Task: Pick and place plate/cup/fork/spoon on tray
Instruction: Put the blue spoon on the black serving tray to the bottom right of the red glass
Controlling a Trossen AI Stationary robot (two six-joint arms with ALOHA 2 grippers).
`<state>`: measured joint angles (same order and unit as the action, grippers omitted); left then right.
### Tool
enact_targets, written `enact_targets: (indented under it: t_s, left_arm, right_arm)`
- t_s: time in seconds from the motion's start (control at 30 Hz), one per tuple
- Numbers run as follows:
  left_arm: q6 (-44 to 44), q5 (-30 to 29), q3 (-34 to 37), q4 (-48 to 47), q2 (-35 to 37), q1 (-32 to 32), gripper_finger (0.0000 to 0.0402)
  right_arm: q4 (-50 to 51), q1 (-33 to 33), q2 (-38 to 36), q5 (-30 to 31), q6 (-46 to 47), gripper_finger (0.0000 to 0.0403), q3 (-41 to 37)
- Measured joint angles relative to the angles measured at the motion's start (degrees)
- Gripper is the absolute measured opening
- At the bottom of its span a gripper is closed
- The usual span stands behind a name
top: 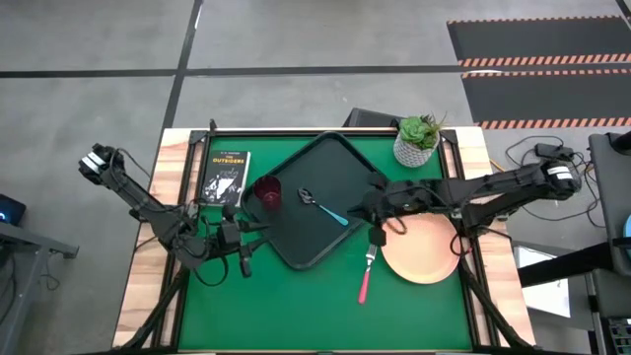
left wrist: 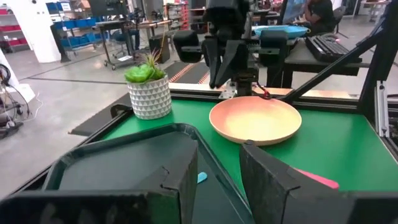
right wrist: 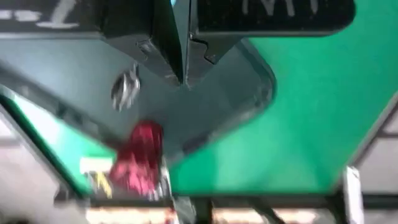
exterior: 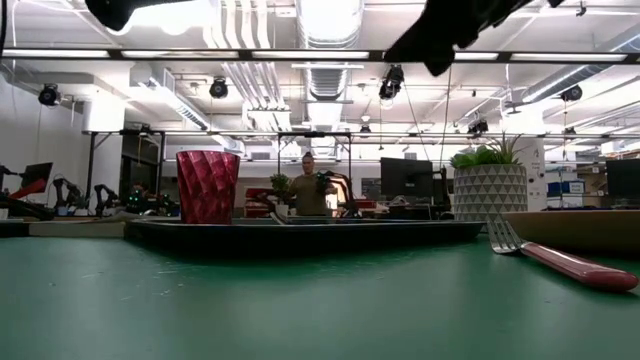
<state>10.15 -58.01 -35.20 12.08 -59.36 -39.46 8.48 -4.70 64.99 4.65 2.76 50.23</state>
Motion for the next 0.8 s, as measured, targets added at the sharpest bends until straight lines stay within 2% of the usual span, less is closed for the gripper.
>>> enact_targets:
  t_s: [0.17, 0.37, 0.6, 0.8]
  left_arm:
    - [0.03, 0.02, 2.96, 4.15, 0.05, 0.0, 0.0099]
    - [-0.14, 0.04, 3.09, 4.04, -0.22, 0.0, 0.0099]
    - [-3.22, 0.08, 2.43, 4.28, 2.31, 0.0, 0.0099]
    - [-2.97, 0.37, 2.77, 4.05, 2.93, 0.0, 0.0099]
  right_arm:
    - [8.99, 2.42, 6.85, 0.01, 5.06, 0.0008, 6.11]
    - [14.39, 5.28, 16.6, 0.04, 8.18, 0.0008, 11.82]
    - [14.12, 6.92, 28.15, 0.03, 5.91, 0.0009, 16.07]
    - [4.75, 6.96, 34.96, 2.48, 0.25, 0.0041, 16.98]
